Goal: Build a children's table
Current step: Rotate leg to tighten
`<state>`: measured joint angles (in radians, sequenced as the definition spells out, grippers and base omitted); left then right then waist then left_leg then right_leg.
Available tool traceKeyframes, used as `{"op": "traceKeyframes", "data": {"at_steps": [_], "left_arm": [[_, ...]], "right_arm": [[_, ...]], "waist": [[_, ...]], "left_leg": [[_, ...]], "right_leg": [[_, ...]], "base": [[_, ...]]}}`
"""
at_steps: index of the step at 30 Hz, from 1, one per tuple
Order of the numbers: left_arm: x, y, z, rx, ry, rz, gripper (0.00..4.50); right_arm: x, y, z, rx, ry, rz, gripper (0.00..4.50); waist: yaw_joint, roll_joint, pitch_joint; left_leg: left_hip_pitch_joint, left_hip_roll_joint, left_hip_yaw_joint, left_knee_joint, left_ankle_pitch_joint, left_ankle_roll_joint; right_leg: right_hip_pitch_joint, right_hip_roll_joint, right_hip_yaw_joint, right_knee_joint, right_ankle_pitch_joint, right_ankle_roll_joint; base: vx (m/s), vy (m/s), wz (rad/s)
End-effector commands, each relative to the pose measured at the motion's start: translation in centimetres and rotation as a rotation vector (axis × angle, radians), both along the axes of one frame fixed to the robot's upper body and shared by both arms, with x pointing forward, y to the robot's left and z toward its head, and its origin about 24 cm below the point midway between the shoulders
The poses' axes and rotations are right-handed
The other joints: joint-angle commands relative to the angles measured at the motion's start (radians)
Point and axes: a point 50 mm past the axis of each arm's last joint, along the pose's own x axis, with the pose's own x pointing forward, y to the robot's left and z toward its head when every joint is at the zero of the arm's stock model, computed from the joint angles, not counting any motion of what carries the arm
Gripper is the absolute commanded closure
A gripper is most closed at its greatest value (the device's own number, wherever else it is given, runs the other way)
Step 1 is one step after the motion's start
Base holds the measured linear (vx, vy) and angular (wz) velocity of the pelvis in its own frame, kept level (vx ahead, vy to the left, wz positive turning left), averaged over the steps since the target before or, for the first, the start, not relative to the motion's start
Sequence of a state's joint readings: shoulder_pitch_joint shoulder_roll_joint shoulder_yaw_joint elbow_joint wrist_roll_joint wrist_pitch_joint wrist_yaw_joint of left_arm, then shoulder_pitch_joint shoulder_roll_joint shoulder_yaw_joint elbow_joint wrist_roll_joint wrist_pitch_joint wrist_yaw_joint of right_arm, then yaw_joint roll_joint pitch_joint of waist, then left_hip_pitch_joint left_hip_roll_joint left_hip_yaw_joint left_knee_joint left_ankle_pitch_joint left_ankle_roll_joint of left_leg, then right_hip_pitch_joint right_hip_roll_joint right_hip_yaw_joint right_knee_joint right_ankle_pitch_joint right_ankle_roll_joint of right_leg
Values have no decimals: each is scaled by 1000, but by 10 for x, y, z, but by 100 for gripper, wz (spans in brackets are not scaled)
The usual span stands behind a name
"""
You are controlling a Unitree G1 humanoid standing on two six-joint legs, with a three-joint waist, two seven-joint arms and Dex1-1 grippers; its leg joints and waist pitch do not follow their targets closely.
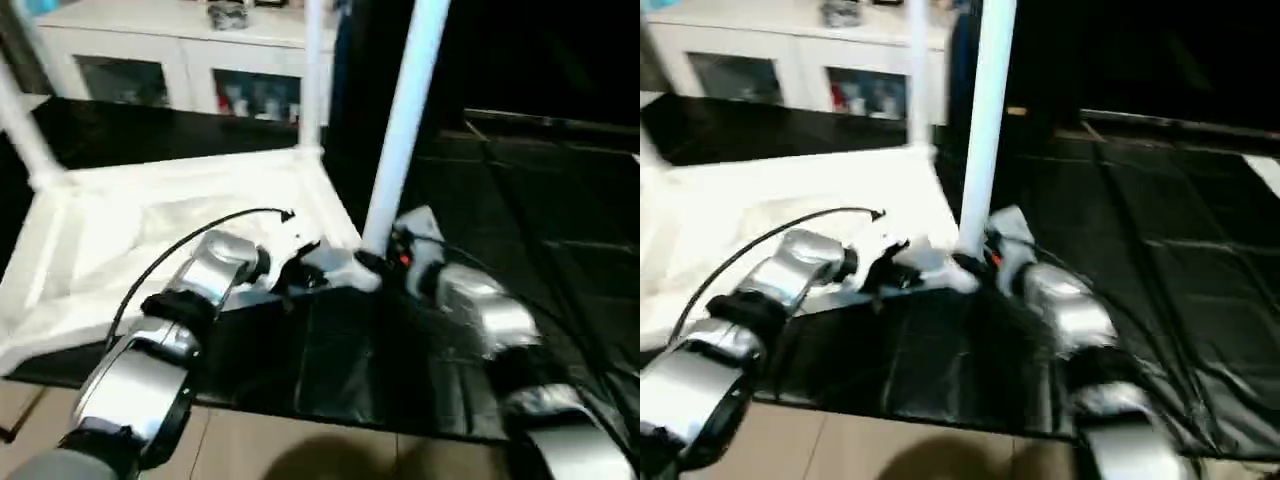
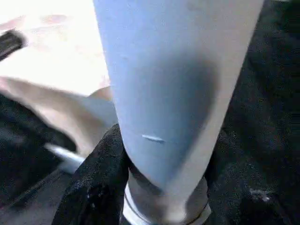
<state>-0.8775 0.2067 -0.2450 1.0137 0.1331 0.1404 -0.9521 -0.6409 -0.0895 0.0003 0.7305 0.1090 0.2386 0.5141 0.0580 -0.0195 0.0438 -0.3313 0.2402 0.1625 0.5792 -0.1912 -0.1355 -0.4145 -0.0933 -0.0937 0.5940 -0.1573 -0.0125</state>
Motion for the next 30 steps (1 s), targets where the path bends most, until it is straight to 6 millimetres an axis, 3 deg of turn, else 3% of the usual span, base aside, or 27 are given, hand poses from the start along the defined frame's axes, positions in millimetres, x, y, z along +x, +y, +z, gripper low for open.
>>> {"op": "traceKeyframes", "data": {"at_steps": [1, 4, 7, 9, 10, 11, 14, 16, 22, 24, 25, 27, 28, 29, 30], "left_arm": [[8, -28, 15, -56, -83, 34, 450], [11, -32, 17, -56, -100, 64, 450], [11, -33, 18, -60, -106, 70, 450], [11, -31, 17, -58, -108, 58, 450], [11, -30, 17, -58, -107, 58, 450], [10, -27, 16, -57, -103, 55, 450], [9, -24, 14, -53, -93, 41, 450], [8, -20, 13, -50, -91, 24, 450], [7, -6, 13, -32, -111, -16, 450], [6, -2, 14, -27, -114, -41, 450], [6, -2, 14, -27, -114, -41, 450], [7, 4, 15, -18, -126, -38, 450], [7, 4, 16, -19, -126, -37, 450], [7, 5, 16, -24, -127, -35, 450], [7, 4, 21, -45, -123, -64, 450]], "right_arm": [[-4, 39, -8, 39, 86, 13, 256], [3, 47, -2, 64, 90, -57, 256], [4, 50, 1, 61, 70, -44, 256], [2, 47, 0, 75, 69, -26, 200], [2, 47, 0, 75, 68, -26, 200], [2, 44, -1, 76, 51, -12, 200], [1, 39, -2, 79, 50, -3, 168], [-1, 29, -3, 78, 41, 20, 149], [-16, -9, -10, 28, 24, 85, 100], [-24, -26, -13, 6, 26, 83, 69], [-24, -26, -13, 6, 26, 83, 69], [-37, -54, -14, -9, 24, 87, 55], [-38, -55, -14, -9, 24, 89, 47], [-40, -58, -14, -10, 23, 93, 36], [-46, -64, -9, 19, 14, 133, 18]], "waist": [[1, -1, -59], [-1, 3, -61], [2, 3, -67], [4, 8, -71], [4, 8, -71], [3, 10, -72], [4, 9, -69], [6, 12, -66], [10, 7, -67], [11, 10, -66], [12, 7, -66], [16, 8, -63], [16, 8, -63], [21, 7, -65], [23, -4, -64]], "left_leg": [[-14, -30, 13, -70, -265, 15], [-14, -28, 15, -69, -243, 18], [-17, -25, 19, -67, -183, 34], [-17, -26, 20, -64, -137, 49], [-17, -26, 20, -64, -137, 49], [-16, -26, 22, -63, -125, 60], [-15, -26, 23, -64, -139, 66], [-13, -26, 24, -65, -179, 66], [-16, -25, 23, -65, -162, 69], [-17, -25, 23, -65, -166, 71], [-15, -25, 23, -64, -168, 71], [-15, -25, 23, -65, -181, 73], [-15, -25, 23, -65, -181, 73], [-15, -24, 23, -65, -180, 75], [-19, -25, 23, -65, -183, 75]], "right_leg": [[54, -32, 25, -92, -470, -113], [54, -33, 31, -83, -402, -141], [61, -31, 38, -64, -242, -194], [67, -31, 40, -52, -133, -230], [67, -31, 40, -52, -133, -230], [70, -29, 40, -47, -77, -251], [71, -31, 41, -49, -86, -263], [71, -31, 40, -59, -143, -251], [77, -29, 41, -58, -126, -239], [76, -31, 41, -58, -135, -238], [76, -31, 40, -60, -149, -234], [76, -29, 40, -65, -167, -229], [76, -29, 40, -65, -167, -229], [74, -30, 40, -65, -169, -229], [77, -30, 38, -66, -186, -221]], "base": [[0, 0, 0], [0, 0, 0], [19, 0, 1], [58, -1, 1], [0, 0, 0], [0, 0, 0], [0, 0, 0], [0, 0, 0], [0, 0, 0], [0, 0, 0], [0, 0, 0], [0, 0, 0], [0, 0, 0], [0, 0, 0], [0, 0, 0]]}}
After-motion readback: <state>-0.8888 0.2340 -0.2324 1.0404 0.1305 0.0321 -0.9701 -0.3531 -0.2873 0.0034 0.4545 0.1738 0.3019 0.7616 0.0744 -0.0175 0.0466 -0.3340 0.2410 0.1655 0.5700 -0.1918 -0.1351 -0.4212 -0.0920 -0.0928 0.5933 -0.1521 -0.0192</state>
